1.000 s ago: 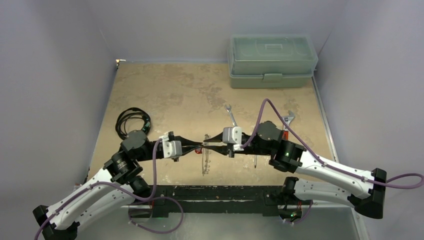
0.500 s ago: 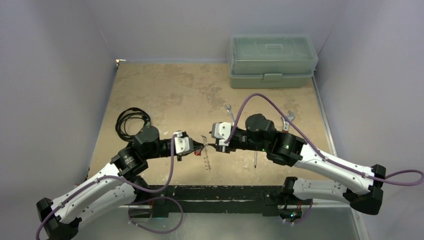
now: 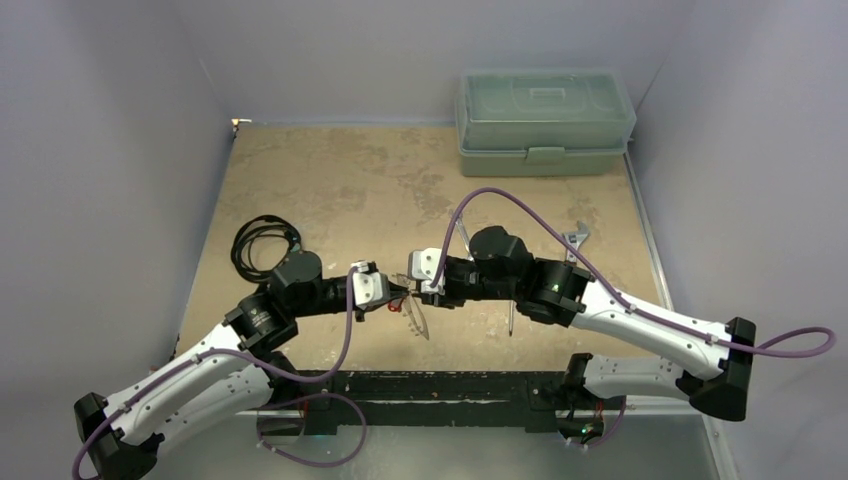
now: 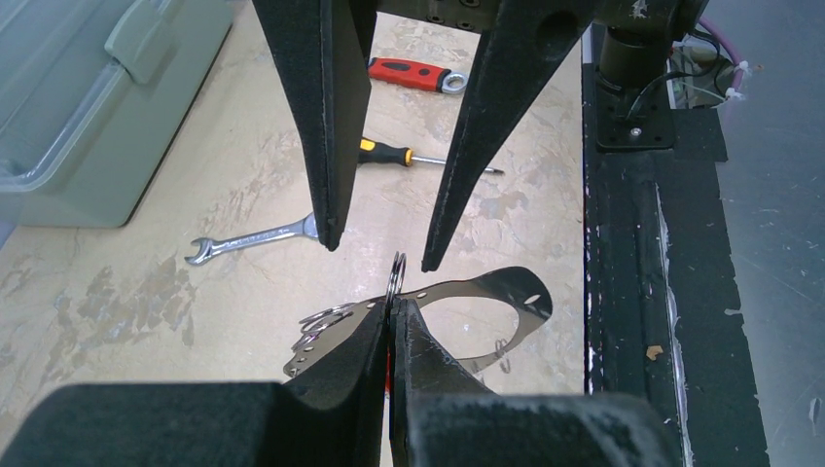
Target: Put the keys on the keyring
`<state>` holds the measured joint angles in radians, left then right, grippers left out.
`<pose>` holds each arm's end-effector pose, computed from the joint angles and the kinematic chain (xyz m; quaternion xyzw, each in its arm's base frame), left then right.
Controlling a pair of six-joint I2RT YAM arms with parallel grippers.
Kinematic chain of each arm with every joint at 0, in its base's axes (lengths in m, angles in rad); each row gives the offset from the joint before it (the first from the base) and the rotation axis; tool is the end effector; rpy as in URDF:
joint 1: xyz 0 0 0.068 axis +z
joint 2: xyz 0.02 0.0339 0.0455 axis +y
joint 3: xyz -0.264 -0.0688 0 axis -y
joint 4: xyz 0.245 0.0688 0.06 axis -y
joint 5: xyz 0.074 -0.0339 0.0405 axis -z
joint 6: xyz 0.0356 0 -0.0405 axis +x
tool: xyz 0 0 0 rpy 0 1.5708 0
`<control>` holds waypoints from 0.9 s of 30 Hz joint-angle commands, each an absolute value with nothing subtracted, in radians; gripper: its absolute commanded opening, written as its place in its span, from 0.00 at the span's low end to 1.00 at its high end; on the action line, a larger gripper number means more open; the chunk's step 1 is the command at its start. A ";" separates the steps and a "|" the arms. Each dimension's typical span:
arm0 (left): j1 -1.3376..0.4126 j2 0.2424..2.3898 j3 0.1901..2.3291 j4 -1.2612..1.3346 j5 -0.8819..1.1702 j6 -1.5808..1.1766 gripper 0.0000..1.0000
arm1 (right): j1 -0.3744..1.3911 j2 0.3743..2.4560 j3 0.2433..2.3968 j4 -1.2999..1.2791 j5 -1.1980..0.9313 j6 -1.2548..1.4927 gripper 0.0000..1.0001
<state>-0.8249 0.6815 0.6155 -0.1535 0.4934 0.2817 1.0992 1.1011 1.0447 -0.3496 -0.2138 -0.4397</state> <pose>0.1004 -0.1335 0.3006 0.5276 0.5635 -0.3463 0.5331 0.1061 0.2248 0.3520 -0.6199 0.5556 0.2614 0.4886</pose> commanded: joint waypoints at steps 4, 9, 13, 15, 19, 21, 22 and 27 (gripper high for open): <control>-0.821 0.680 0.664 -0.121 0.497 0.296 0.00 | 1.101 1.111 1.082 -0.324 -0.258 -0.443 0.34; -0.821 0.676 0.664 -0.121 0.496 0.296 0.00 | 1.101 1.123 1.076 -0.327 -0.250 -0.444 0.28; -0.822 0.676 0.664 -0.120 0.500 0.295 0.00 | 1.101 1.124 1.069 -0.321 -0.253 -0.446 0.23; -0.821 0.676 0.664 -0.118 0.500 0.295 0.00 | 1.101 1.127 1.068 -0.318 -0.253 -0.445 0.22; -0.821 0.675 0.663 -0.118 0.500 0.294 0.00 | 1.101 1.136 1.067 -0.316 -0.254 -0.446 0.23; -0.821 0.673 0.663 -0.119 0.499 0.294 0.00 | 1.101 1.142 1.066 -0.319 -0.253 -0.446 0.23; -0.821 0.673 0.663 -0.118 0.498 0.293 0.00 | 1.101 1.145 1.066 -0.318 -0.254 -0.446 0.24; -0.822 0.671 0.663 -0.118 0.484 0.293 0.00 | 1.101 1.146 1.063 -0.321 -0.271 -0.444 0.30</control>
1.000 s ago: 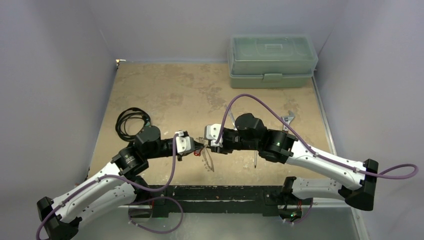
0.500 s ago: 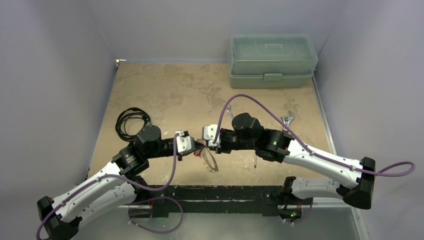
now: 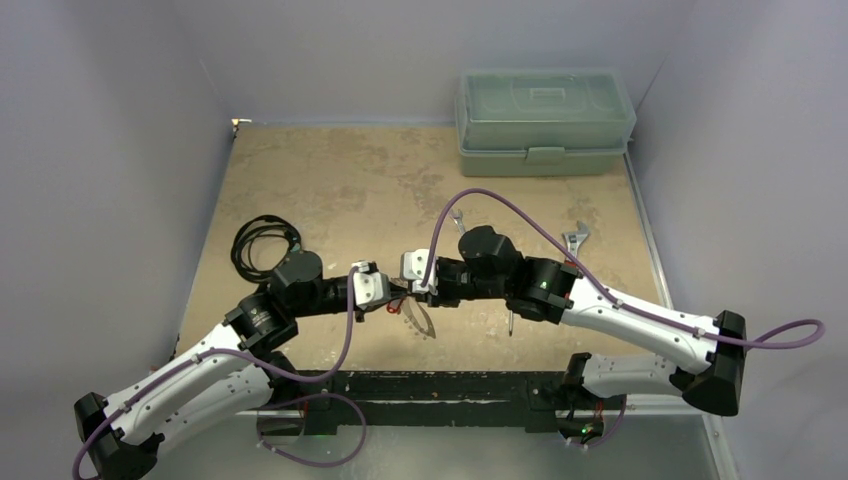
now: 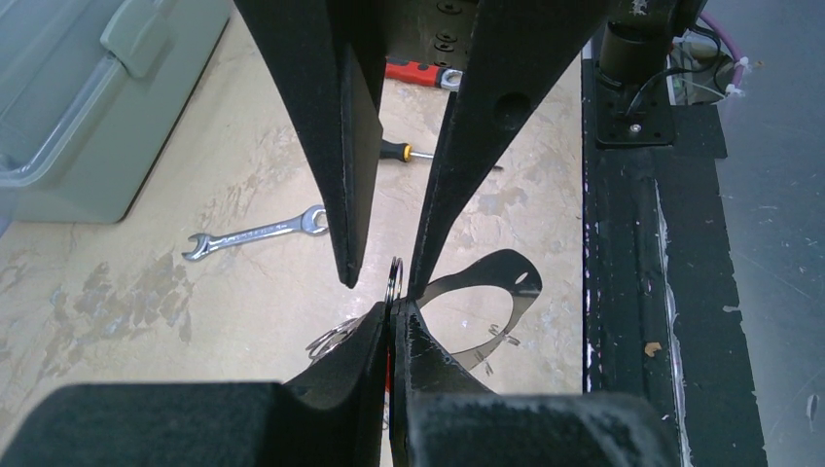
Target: Put the keys on the keyring
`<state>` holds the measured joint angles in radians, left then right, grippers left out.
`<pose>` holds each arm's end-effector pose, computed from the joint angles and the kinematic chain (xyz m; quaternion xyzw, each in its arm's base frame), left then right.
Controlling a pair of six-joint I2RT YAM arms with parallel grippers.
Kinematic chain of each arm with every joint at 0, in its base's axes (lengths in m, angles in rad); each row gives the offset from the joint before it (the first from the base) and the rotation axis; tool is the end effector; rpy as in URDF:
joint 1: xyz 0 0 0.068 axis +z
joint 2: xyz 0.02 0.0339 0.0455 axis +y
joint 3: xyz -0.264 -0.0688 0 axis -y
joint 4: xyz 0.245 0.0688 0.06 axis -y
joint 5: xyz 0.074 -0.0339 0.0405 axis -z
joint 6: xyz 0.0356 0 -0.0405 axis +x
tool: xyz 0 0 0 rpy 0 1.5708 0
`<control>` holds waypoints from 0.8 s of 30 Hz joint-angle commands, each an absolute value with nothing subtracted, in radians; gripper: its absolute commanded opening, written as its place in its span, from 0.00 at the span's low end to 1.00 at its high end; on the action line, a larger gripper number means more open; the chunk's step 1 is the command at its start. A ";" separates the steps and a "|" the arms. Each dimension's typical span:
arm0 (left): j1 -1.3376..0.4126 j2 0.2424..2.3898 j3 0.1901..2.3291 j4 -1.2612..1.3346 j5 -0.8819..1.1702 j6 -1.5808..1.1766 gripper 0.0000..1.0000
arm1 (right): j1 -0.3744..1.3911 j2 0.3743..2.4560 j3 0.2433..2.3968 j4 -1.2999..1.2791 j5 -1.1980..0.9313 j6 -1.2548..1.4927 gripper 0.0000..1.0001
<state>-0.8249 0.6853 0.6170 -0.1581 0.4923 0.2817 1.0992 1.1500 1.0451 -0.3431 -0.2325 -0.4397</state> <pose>0.1008 -0.1339 0.3001 0.5279 0.5659 -0.3457 0.5306 0.1108 0.2354 0.3414 -0.6293 0.5610 0.2641 0.4685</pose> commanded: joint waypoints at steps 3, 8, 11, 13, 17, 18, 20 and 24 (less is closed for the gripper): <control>-0.821 0.669 0.663 -0.117 0.487 0.291 0.00 | 1.101 1.141 1.058 -0.313 -0.269 -0.444 0.28; -0.822 0.666 0.661 -0.114 0.491 0.289 0.00 | 1.101 1.137 1.049 -0.301 -0.261 -0.443 0.14; -0.821 0.661 0.659 -0.109 0.497 0.289 0.00 | 1.101 1.145 1.049 -0.302 -0.257 -0.445 0.05; -0.821 0.657 0.658 -0.108 0.503 0.288 0.00 | 1.101 1.147 1.047 -0.301 -0.254 -0.447 0.00; -0.821 0.646 0.657 -0.102 0.512 0.286 0.00 | 1.101 1.140 1.038 -0.279 -0.241 -0.451 0.00; -0.821 0.643 0.657 -0.101 0.510 0.284 0.02 | 1.101 1.132 1.033 -0.267 -0.238 -0.451 0.00; -0.821 0.632 0.658 -0.095 0.494 0.278 0.23 | 1.101 1.114 1.021 -0.238 -0.238 -0.447 0.00; -0.821 0.603 0.646 -0.078 0.464 0.269 0.50 | 1.101 1.062 0.985 -0.159 -0.244 -0.429 0.00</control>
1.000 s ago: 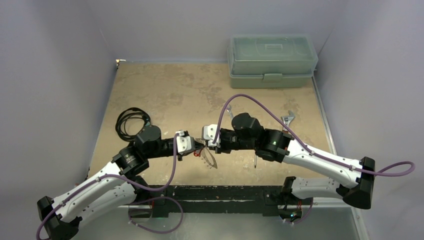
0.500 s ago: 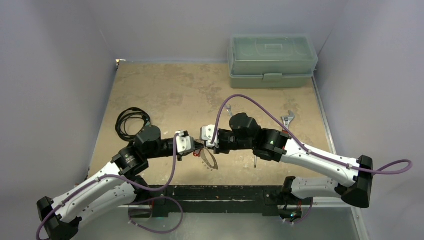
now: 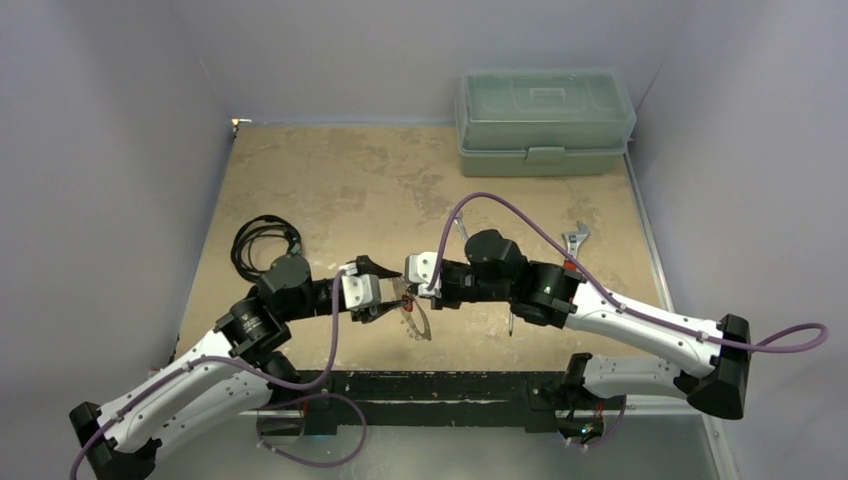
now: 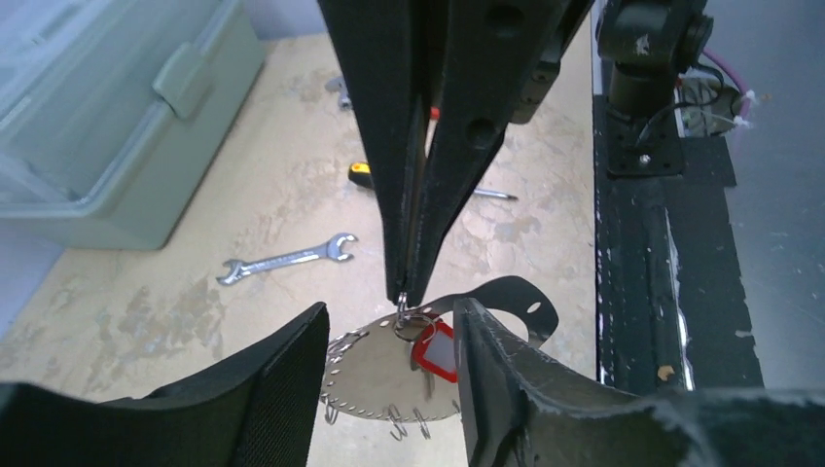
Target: Put the keys on the keyring
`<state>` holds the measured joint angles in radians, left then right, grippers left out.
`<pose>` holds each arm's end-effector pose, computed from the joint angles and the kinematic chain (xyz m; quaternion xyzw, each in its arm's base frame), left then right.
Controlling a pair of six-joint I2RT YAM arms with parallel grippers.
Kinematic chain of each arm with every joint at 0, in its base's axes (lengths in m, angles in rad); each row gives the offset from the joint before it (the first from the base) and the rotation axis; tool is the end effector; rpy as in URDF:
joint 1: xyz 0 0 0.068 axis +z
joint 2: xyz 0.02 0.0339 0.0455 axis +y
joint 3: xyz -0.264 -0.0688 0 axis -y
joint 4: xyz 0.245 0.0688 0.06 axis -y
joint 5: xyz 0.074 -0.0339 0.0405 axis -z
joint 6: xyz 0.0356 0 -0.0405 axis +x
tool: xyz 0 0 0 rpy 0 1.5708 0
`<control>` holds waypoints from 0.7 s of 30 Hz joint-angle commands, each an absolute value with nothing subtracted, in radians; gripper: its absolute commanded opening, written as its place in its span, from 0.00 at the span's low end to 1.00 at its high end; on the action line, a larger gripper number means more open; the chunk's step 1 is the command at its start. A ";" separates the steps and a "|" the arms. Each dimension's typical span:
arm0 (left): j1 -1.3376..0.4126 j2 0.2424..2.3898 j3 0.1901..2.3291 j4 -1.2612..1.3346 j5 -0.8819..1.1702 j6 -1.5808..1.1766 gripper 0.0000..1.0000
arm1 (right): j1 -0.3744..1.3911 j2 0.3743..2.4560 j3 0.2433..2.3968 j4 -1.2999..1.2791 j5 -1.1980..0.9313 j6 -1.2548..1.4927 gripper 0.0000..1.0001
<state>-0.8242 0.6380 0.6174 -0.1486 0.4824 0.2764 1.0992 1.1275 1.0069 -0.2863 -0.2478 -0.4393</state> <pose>0.0953 -0.1273 0.3079 0.5194 0.5521 -0.3451 0.5534 0.1089 0.2328 0.3391 -0.6254 0.5483 0.2744 0.4826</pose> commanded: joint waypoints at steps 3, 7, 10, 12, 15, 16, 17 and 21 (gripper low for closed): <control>-0.821 0.591 0.638 -0.071 0.464 0.268 0.50 | 1.101 1.026 0.961 -0.120 -0.238 -0.410 0.00; -0.821 0.600 0.641 -0.076 0.473 0.273 0.40 | 1.101 0.991 0.943 -0.093 -0.223 -0.404 0.00; -0.821 0.611 0.644 -0.077 0.494 0.271 0.36 | 1.101 0.974 0.932 -0.065 -0.200 -0.390 0.00; -0.821 0.617 0.645 -0.072 0.506 0.267 0.36 | 1.101 0.971 0.926 -0.037 -0.175 -0.364 0.00; -0.821 0.623 0.644 -0.065 0.506 0.262 0.36 | 1.101 0.973 0.919 -0.004 -0.170 -0.343 0.00; -0.821 0.624 0.644 -0.064 0.504 0.260 0.37 | 1.101 0.973 0.914 0.021 -0.164 -0.322 0.00; -0.821 0.623 0.643 -0.060 0.500 0.258 0.37 | 1.101 0.973 0.908 0.043 -0.160 -0.304 0.00; -0.821 0.618 0.634 -0.039 0.488 0.247 0.37 | 1.101 0.986 0.894 0.091 -0.150 -0.267 0.00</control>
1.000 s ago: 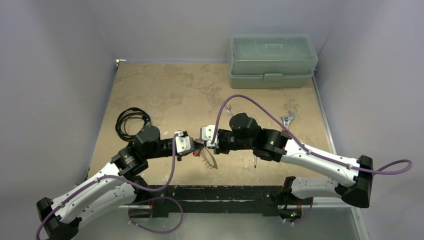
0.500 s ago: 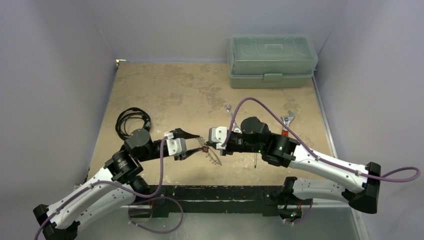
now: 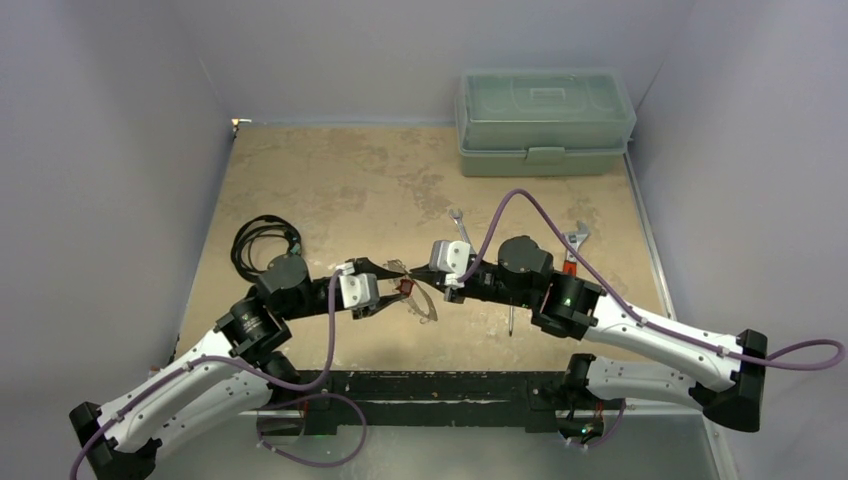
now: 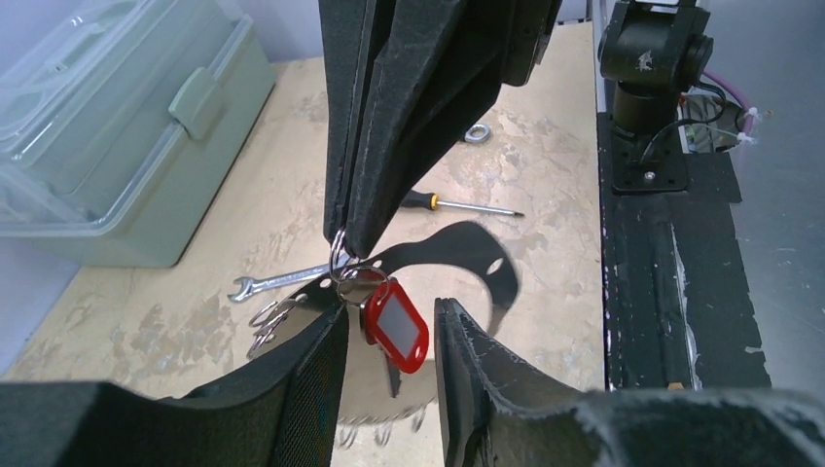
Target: Put the keys on the keyring
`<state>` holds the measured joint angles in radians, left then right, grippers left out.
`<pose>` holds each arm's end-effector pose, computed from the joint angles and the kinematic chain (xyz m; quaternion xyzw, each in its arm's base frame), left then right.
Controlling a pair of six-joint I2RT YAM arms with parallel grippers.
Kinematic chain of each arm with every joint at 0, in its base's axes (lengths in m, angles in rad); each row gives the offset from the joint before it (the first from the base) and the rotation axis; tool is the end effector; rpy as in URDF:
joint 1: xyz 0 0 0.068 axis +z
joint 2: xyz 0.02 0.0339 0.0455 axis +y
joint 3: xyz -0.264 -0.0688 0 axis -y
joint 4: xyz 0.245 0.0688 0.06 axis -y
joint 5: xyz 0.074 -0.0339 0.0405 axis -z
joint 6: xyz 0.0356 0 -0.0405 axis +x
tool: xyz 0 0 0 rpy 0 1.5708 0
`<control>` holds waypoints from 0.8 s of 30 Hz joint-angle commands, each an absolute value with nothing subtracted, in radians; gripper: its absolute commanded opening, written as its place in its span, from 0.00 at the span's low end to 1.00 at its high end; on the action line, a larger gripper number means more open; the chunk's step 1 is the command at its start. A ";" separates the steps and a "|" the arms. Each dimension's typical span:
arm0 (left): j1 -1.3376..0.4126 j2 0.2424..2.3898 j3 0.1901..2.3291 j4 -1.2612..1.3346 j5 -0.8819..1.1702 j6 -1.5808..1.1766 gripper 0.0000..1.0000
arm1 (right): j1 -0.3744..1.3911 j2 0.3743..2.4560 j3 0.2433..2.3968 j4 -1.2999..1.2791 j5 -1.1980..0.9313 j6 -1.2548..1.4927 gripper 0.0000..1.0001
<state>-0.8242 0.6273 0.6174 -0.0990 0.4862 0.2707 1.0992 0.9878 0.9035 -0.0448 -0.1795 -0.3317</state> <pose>0.0942 -0.1263 0.3146 0.5134 0.5334 -0.3494 0.5743 0.0997 0.2095 0.3590 -0.5355 0.5260 0.3086 0.5843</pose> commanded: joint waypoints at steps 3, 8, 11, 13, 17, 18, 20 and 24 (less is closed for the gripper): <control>-0.821 0.618 0.632 -0.035 0.453 0.248 0.33 | 1.101 0.998 0.895 0.107 -0.140 -0.253 0.00; -0.821 0.611 0.629 -0.031 0.431 0.247 0.29 | 1.101 1.012 0.896 0.132 -0.164 -0.223 0.00; -0.821 0.610 0.629 -0.032 0.411 0.248 0.27 | 1.101 1.012 0.897 0.146 -0.184 -0.215 0.00; -0.821 0.609 0.629 -0.032 0.400 0.249 0.23 | 1.102 1.015 0.900 0.147 -0.196 -0.209 0.00; -0.821 0.607 0.629 -0.034 0.382 0.252 0.07 | 1.101 1.014 0.899 0.150 -0.204 -0.206 0.00; -0.821 0.606 0.629 -0.033 0.376 0.254 0.04 | 1.101 1.013 0.900 0.150 -0.205 -0.206 0.00; -0.822 0.605 0.629 -0.033 0.361 0.256 0.00 | 1.101 1.010 0.899 0.146 -0.208 -0.207 0.00; -0.821 0.594 0.626 -0.032 0.330 0.258 0.00 | 1.101 0.993 0.896 0.139 -0.221 -0.197 0.00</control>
<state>-0.8246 0.6117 0.6170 -0.0715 0.3820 0.2619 1.0977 1.0210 0.8913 0.0765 -0.1753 -0.2249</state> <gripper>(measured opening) 0.028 0.008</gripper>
